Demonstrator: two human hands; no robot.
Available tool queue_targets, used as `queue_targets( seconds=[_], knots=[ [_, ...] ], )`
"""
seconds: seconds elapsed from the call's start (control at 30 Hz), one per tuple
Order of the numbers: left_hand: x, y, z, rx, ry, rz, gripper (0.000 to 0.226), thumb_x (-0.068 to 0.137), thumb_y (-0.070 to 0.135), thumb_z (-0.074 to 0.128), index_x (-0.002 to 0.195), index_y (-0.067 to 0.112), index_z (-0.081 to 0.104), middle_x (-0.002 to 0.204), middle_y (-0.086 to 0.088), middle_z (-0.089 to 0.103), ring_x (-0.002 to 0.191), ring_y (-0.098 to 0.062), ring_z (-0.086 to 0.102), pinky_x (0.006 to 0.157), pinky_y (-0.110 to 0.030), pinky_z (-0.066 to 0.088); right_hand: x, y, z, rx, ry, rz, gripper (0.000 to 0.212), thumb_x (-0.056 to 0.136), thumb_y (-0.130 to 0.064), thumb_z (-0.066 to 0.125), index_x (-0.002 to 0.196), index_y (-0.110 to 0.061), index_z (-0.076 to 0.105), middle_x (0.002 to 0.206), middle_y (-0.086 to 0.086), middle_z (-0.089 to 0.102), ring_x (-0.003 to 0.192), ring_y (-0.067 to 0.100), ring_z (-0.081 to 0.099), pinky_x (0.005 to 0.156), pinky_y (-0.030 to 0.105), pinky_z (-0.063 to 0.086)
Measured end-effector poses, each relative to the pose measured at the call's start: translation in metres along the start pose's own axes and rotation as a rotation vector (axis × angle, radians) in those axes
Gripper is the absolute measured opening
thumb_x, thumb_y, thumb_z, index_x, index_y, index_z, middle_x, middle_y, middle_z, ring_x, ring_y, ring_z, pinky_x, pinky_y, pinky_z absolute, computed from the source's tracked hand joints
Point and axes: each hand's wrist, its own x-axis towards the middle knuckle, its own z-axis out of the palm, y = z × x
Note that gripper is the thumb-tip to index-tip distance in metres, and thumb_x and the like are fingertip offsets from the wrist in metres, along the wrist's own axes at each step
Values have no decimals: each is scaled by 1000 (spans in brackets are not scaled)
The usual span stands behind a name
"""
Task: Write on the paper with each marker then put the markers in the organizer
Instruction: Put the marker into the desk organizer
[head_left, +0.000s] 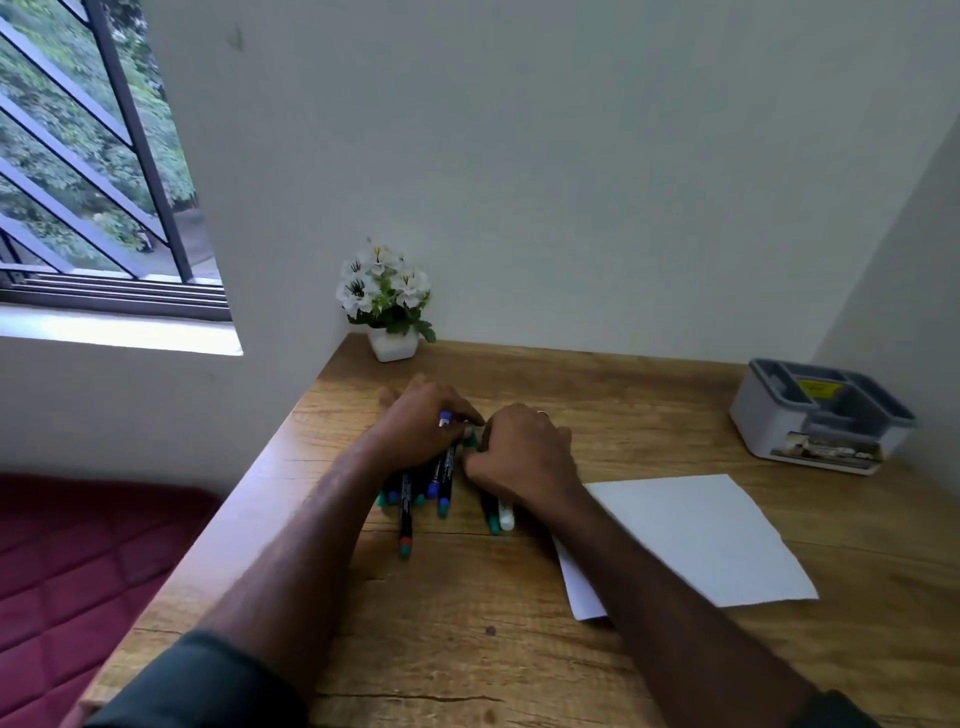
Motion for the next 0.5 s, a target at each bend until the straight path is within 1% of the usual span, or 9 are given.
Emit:
queue_targets(
  seconds=[0.07,0.1,0.13,0.2,0.23,0.3,0.33,0.4,0.5],
  knots=[
    [-1,0,-3,-50,37,8,19,88,40,57,102,46,68,98,28,55,111,-14,43,97,-54,35,1,3,-5,122,61,23,33,71,-48,56,62,-16,61,64,-3,61,73,21,61,74,39,52],
    [-2,1,-6,-105,67,12,18,88,46,56,101,47,68,98,30,57,109,-13,47,95,-53,39,1,5,-9,192,83,32,36,73,-48,56,60,-14,61,60,-4,61,65,18,60,66,35,52],
    [-2,3,-7,-171,96,31,18,89,48,55,101,46,69,99,29,61,106,-10,52,93,-50,43,1,6,-13,267,89,32,36,75,-46,57,59,-14,58,58,-4,60,60,16,58,59,33,49],
    [-4,13,-12,-311,116,61,16,93,38,58,100,37,72,96,21,67,95,-5,60,85,-36,49,0,11,-24,373,52,15,30,80,-38,59,60,-17,53,59,-5,57,56,13,54,53,30,41],
    [-6,18,-14,-351,120,70,15,93,31,60,100,31,73,94,18,69,90,-5,61,80,-28,49,1,16,-28,381,23,-2,25,81,-36,59,64,-18,55,63,-5,59,59,13,56,53,30,41],
    [-10,29,-18,-383,117,79,12,91,24,65,97,25,75,90,15,70,84,-5,61,72,-14,44,1,29,-35,319,-15,-39,15,84,-34,58,77,-21,61,74,-5,65,69,14,61,58,32,46],
    [-11,32,-18,-402,121,81,10,89,22,67,95,24,75,89,14,71,83,-6,61,71,-11,43,1,35,-37,277,-21,-61,10,86,-33,58,83,-24,62,77,-7,65,73,13,61,60,32,47],
    [-12,38,-18,-444,133,84,8,87,20,70,92,21,76,88,12,73,83,-6,64,72,-11,46,2,47,-39,233,-25,-117,7,90,-31,59,92,-26,64,83,-8,65,76,10,60,59,27,44],
    [-10,47,-15,-489,166,112,8,88,18,69,89,14,76,80,4,73,75,-10,66,68,-17,49,1,54,-41,206,-10,-256,16,96,-33,55,96,-23,67,80,-8,61,71,7,54,59,26,35]
  ],
)
